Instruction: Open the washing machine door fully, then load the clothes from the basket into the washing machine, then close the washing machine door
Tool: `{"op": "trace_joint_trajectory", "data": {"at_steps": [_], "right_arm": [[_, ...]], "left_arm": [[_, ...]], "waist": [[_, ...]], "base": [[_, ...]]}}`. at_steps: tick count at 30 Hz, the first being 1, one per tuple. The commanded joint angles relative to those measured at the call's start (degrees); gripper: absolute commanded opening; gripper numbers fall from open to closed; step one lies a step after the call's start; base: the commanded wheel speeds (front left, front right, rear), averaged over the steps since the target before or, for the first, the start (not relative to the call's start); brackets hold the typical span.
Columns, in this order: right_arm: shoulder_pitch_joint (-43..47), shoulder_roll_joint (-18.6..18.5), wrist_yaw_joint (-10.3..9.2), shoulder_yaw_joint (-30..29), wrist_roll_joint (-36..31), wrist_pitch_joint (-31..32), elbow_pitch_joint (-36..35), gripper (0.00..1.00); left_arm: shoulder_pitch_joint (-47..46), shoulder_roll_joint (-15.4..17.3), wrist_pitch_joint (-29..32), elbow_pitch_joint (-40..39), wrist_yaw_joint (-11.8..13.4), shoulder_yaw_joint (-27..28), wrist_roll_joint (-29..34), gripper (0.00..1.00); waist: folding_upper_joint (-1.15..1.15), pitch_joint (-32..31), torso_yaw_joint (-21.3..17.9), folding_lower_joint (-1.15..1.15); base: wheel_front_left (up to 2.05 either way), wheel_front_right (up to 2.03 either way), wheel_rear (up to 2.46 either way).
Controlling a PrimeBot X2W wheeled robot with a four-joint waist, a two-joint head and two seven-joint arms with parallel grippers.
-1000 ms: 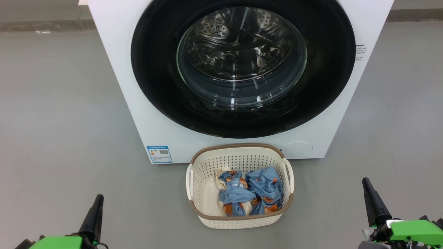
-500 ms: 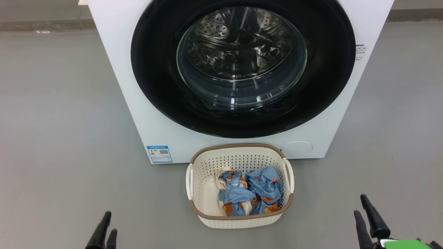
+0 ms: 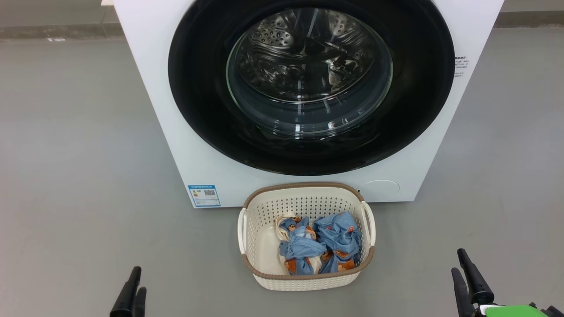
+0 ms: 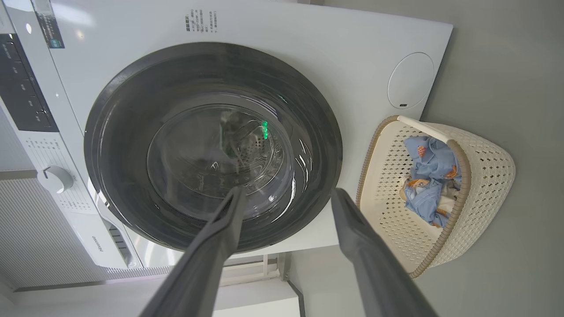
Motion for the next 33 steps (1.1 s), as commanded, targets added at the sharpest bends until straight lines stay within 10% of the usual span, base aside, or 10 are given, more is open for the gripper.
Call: {"op": "trace_joint_trajectory", "data": {"at_steps": [1,33], "right_arm": [[-1.85,-0.70,0.01,0.37,-1.58,-0.65,-1.49,1.00],[-3.38,-2.71,0.04,3.83,-25.49,-6.19,-1.29,1.00]], "left_arm": [[-1.47,0.84,-0.58,-2.04,-0.06,0.19,1.17,1.00],[-0.65,1.40,-6.16,-6.79,-0.12,-0.78,24.63,1.00]], "waist": [[0.00,0.01,0.02,-0.01],[0.00,-0.21,0.27,-0.01]], "base": [[0.00,0.00,0.00],[0.00,0.00,0.00]]}}
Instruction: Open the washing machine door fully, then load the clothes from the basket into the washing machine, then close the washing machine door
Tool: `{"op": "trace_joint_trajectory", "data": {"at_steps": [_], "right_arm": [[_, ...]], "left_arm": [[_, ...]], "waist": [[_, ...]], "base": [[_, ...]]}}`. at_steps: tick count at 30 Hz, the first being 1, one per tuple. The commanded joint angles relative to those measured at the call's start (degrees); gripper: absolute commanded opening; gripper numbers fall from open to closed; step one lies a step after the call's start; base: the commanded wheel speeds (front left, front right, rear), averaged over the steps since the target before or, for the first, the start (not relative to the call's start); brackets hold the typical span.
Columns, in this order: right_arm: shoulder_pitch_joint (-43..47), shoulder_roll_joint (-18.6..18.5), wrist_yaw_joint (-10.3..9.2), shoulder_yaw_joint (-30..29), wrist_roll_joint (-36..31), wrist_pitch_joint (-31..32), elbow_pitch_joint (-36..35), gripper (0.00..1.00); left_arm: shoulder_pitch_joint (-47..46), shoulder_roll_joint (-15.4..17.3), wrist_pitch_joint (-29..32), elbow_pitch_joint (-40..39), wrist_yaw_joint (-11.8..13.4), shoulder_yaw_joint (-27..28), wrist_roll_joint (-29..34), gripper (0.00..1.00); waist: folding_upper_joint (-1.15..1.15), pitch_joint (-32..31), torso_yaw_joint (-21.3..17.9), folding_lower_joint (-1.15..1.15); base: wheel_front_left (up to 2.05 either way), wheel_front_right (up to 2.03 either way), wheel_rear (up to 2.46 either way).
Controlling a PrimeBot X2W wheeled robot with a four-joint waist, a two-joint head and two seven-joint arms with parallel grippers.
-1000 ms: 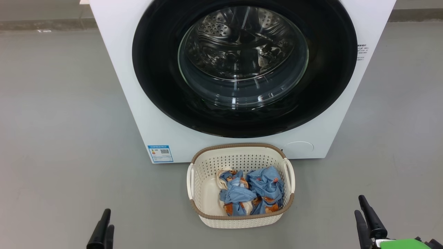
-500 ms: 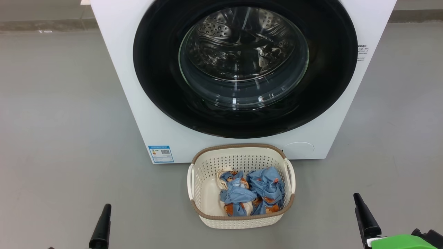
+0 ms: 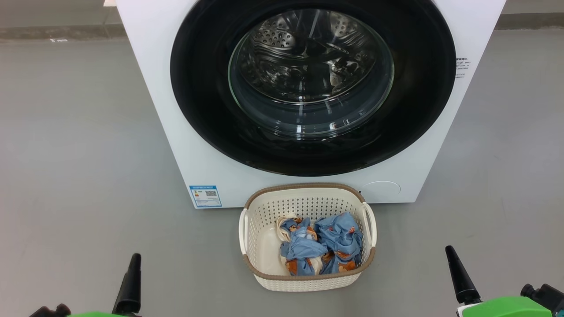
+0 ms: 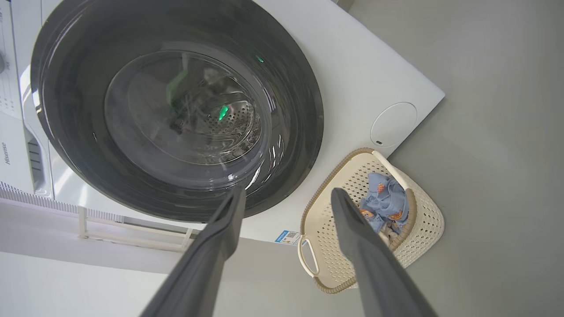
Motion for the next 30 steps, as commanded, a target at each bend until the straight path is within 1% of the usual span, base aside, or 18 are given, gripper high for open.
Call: {"op": "trace_joint_trajectory", "data": {"at_steps": [1,2,4,30], "right_arm": [[-2.78,-0.80,0.04,0.96,-1.53,-0.58,-1.29,1.00],[-2.89,-0.92,0.04,1.16,-3.01,-0.91,-1.25,1.00],[-2.95,-0.96,0.04,1.25,-3.69,-1.08,-1.25,1.00],[-3.94,-2.32,0.06,3.38,-22.61,-5.43,-0.27,1.00]], "left_arm": [[-0.72,0.98,-0.62,-2.00,-0.12,0.54,1.70,1.00],[-0.65,1.07,-0.96,-2.27,-0.12,0.24,3.45,1.00],[-0.62,1.09,-1.13,-2.41,-0.12,0.15,4.16,1.00],[-0.16,1.40,-5.51,-4.73,-0.16,-0.15,24.63,1.00]], "waist": [[0.00,0.01,0.01,0.00],[0.00,0.02,0.02,0.00],[0.00,0.03,0.02,0.00],[0.00,0.01,0.11,0.00]], "base": [[0.00,0.00,0.00],[0.00,0.00,0.00],[0.00,0.00,0.00],[0.00,0.00,0.00]]}}
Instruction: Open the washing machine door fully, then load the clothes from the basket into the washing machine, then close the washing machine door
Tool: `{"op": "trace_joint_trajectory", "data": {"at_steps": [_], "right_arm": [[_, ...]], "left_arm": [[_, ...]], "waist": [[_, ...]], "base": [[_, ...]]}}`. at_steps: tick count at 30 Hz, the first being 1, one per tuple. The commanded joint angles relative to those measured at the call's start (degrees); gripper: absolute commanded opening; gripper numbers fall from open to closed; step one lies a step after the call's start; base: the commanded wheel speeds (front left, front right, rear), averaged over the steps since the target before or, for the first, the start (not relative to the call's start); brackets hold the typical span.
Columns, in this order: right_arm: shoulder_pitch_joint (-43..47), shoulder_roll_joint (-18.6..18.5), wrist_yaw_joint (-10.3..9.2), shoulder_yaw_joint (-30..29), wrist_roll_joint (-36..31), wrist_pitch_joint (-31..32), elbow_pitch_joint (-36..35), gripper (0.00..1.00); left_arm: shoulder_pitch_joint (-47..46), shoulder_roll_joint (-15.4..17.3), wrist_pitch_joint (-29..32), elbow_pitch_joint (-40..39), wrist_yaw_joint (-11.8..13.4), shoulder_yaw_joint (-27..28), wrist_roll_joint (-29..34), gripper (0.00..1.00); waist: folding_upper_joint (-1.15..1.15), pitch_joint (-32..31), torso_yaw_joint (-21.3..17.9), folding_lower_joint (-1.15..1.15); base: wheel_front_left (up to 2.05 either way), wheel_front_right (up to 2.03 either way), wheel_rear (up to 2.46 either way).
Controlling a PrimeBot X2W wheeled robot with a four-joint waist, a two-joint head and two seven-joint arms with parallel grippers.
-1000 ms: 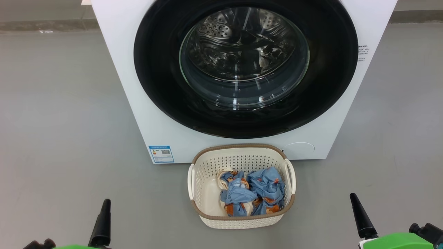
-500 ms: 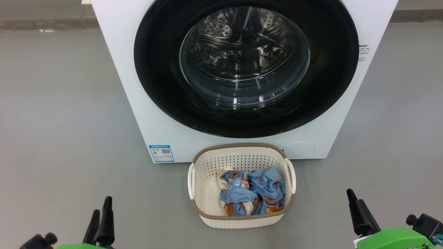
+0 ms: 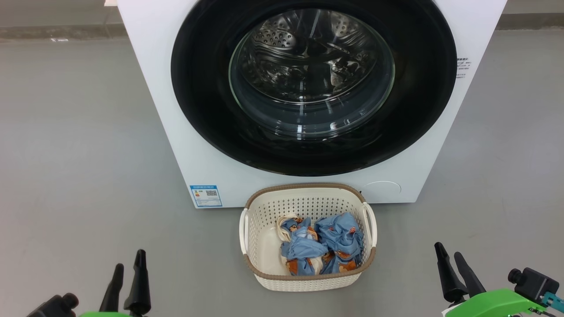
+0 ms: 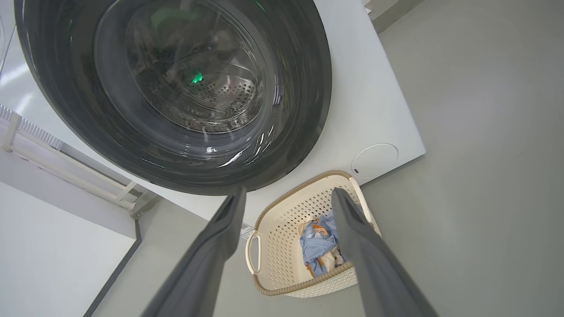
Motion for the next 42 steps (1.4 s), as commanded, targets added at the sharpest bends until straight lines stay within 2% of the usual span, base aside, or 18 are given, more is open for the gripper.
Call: {"op": "trace_joint_trajectory", "data": {"at_steps": [1,42], "right_arm": [[-2.60,-0.81,0.06,1.15,-1.80,-0.79,-1.21,1.00],[-3.53,-2.44,0.10,2.73,-26.41,-7.65,-0.62,1.00]], "left_arm": [[-1.19,1.04,-0.72,-1.99,-0.10,1.05,1.80,1.00],[-0.12,2.14,-7.64,-2.21,-0.17,-1.22,28.47,1.00]], "waist": [[0.00,0.01,0.02,0.00],[0.00,-0.37,-1.25,0.00]], "base": [[0.00,0.00,0.00],[0.00,0.00,0.00]]}}
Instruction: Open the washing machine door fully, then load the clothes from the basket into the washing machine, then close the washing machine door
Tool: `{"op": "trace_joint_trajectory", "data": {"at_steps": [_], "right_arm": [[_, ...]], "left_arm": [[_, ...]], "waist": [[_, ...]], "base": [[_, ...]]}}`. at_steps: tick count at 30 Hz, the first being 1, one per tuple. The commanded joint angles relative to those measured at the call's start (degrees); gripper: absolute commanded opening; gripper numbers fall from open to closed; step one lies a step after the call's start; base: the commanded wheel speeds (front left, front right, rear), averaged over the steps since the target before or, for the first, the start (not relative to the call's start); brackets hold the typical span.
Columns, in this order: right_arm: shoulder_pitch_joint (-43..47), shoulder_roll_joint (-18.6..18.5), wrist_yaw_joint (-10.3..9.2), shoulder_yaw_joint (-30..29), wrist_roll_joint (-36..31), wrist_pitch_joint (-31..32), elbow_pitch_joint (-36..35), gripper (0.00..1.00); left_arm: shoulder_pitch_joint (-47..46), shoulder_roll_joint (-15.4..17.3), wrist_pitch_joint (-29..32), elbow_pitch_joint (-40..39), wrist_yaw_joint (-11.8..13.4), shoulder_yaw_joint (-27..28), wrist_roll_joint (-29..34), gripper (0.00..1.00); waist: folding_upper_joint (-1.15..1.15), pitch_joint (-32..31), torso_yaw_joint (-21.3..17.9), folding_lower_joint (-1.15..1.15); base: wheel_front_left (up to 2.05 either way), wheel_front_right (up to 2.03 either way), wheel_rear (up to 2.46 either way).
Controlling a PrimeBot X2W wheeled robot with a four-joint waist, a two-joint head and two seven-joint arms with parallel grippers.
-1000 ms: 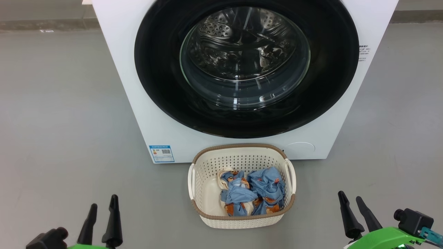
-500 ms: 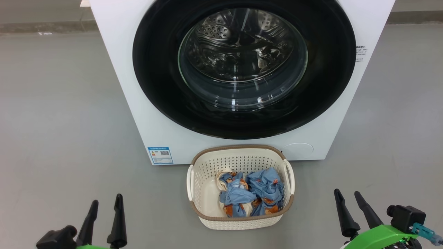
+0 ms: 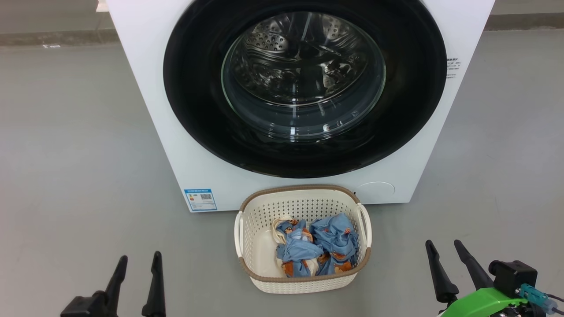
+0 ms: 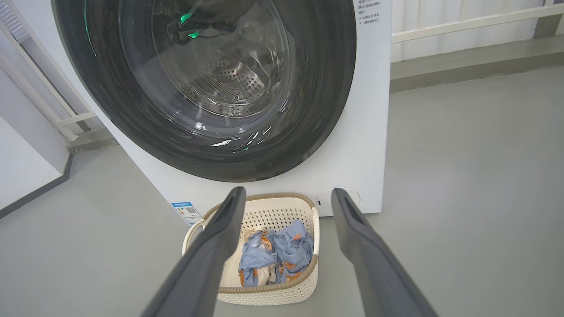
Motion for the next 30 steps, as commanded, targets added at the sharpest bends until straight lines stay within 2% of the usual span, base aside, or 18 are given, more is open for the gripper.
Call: {"op": "trace_joint_trajectory", "data": {"at_steps": [1,5,20,30], "right_arm": [[-2.37,-0.79,0.09,1.26,-2.05,-1.03,-1.50,1.00],[-2.41,-0.80,0.09,1.30,-4.40,-1.69,-1.69,1.00],[-2.36,-0.41,0.09,0.73,-4.06,-1.69,-1.87,1.00],[-2.41,-0.41,0.09,0.38,-3.92,-1.69,-2.07,1.00]], "left_arm": [[-1.04,1.02,-0.92,-1.62,-0.15,1.45,2.28,1.00],[-0.88,1.14,-1.58,-1.23,-0.15,0.91,4.43,1.00],[-1.31,1.36,-1.58,0.49,-0.15,1.72,3.29,1.00],[-1.60,1.39,-1.58,0.18,-0.15,2.05,6.08,1.00]], "waist": [[0.00,0.04,-0.05,0.00],[0.00,0.16,-0.05,0.00],[0.00,0.41,-0.22,0.00],[0.00,0.55,-0.34,0.00]], "base": [[0.00,0.00,0.00],[0.00,0.00,0.00],[0.00,0.00,0.00],[0.07,0.07,-0.14]]}}
